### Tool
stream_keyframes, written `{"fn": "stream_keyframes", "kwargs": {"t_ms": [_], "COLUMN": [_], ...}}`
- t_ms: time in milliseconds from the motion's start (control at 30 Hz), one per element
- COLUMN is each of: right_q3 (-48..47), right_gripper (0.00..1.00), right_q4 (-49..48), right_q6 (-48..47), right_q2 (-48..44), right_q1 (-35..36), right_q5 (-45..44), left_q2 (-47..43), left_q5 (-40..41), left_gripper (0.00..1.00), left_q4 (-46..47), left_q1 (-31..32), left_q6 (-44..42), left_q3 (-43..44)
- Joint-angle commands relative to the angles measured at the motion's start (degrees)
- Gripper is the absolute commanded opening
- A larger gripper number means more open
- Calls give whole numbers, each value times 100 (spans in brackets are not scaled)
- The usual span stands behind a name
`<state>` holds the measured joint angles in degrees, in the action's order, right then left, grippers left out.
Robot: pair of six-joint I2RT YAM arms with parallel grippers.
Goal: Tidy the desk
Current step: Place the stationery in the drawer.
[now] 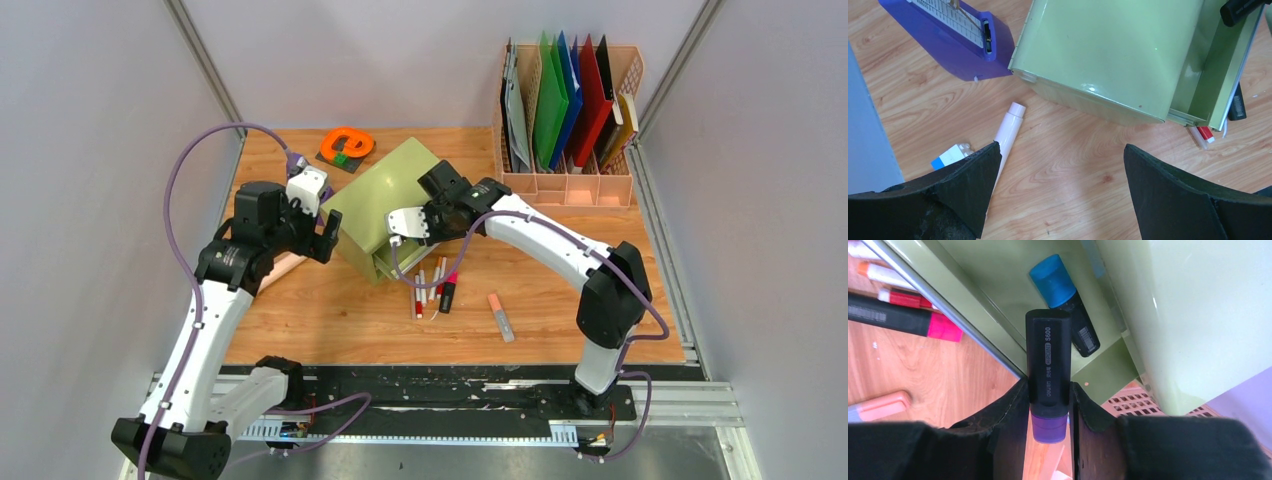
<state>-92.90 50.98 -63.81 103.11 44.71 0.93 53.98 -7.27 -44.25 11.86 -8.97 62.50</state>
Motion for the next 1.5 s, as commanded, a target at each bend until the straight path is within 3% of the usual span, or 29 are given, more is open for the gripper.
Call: {"fn": "stream_keyframes", "kwargs": {"t_ms": [0, 233, 400, 700, 1133, 1267, 1467], "right_q3": [202, 415, 229, 285, 347, 348, 670], "right_gripper": [2, 6, 13, 15, 65, 66, 69], "right_q4": [-517, -1148, -1373, -1416, -1600, -1598, -1350], "right_q6": [-759, -1714, -1856, -1936, -1565, -1162, 396], "right_q2": [-96, -226, -61, -68, -185, -406, -1126], "right_q1": [161, 241, 249, 308, 394, 394, 239], "right_q5": [-483, -612, -631, -665, -854, -933, -749], "left_q2": [-35, 7, -3, -23, -71, -42, -61], "left_q5": [-90, -38, 23, -8, -12, -13, 21], "left_gripper": [100, 100, 100, 100, 100, 100, 100], "left_q4": [163, 146, 123, 150, 127, 120, 103], "left_q1": [-43, -43, -43, -43, -43, -43, -43], "left_q6": [-58, -69, -81, -87, -82, -72, -88], "left_q3": [16, 55, 63, 29, 36, 58, 80]}}
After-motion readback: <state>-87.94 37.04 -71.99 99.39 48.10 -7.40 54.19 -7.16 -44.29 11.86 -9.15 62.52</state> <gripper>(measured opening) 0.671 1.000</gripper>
